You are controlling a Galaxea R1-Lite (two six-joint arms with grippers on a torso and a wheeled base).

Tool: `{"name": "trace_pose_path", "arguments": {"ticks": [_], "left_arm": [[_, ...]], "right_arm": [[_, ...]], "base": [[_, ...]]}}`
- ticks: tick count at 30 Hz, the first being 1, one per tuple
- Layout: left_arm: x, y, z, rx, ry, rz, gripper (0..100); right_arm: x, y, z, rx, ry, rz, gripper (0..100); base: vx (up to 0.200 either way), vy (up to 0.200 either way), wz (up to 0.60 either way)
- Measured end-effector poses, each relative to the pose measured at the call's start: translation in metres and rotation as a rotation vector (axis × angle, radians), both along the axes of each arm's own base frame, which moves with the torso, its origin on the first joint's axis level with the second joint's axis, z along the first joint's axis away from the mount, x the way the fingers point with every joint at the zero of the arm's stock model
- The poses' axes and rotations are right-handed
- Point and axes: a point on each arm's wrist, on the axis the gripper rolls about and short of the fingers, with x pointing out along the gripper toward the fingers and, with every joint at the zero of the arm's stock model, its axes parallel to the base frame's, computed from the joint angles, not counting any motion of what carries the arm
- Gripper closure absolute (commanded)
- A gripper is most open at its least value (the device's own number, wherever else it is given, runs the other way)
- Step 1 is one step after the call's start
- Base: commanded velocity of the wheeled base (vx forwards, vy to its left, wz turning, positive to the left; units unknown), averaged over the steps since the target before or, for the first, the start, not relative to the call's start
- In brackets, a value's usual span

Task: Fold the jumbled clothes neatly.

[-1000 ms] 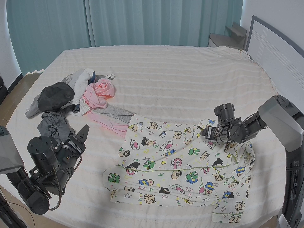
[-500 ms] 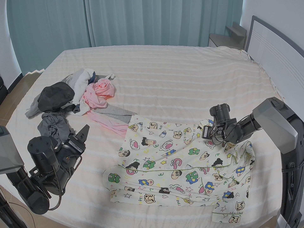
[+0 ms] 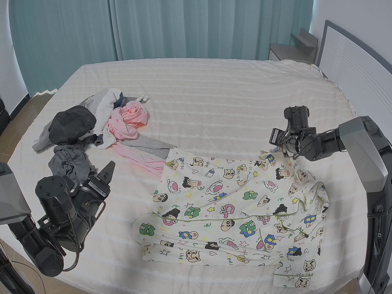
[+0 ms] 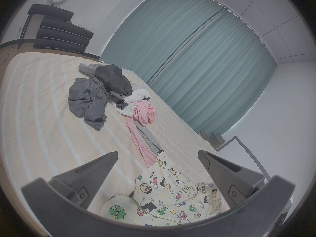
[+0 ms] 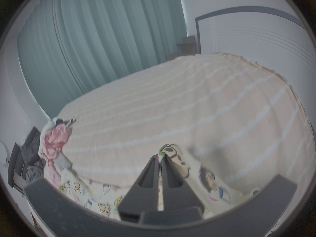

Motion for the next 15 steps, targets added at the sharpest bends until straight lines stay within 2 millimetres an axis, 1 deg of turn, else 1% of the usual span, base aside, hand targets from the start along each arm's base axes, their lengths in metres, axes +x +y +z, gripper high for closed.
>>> {"name": "trace_pose_path", "arguments": {"ticks": [4, 8, 11, 15], "left_arm": [[0.0, 0.0, 0.0, -0.001, 0.0, -0.001, 0], [0.0, 0.0, -0.001, -0.001, 0.004, 0.0, 0], [0.0, 0.0, -0.001, -0.002, 0.007, 0.0, 0], [0.0, 0.0, -0.003, 0.0, 0.013, -0.001, 0]], "right_arm": [[0.014, -0.014, 0.021, 0.021, -0.085, -0.036, 100], [0.028, -0.027, 0.03, 0.036, -0.151, -0.078, 100], [0.038, -0.038, 0.028, 0.04, -0.176, -0.118, 100], [0.049, -0.049, 0.016, 0.037, -0.179, -0.152, 100]], "base": [[0.0, 0.0, 0.0], [0.0, 0.0, 0.0], [0.0, 0.0, 0.0], [0.0, 0.0, 0.0]]}}
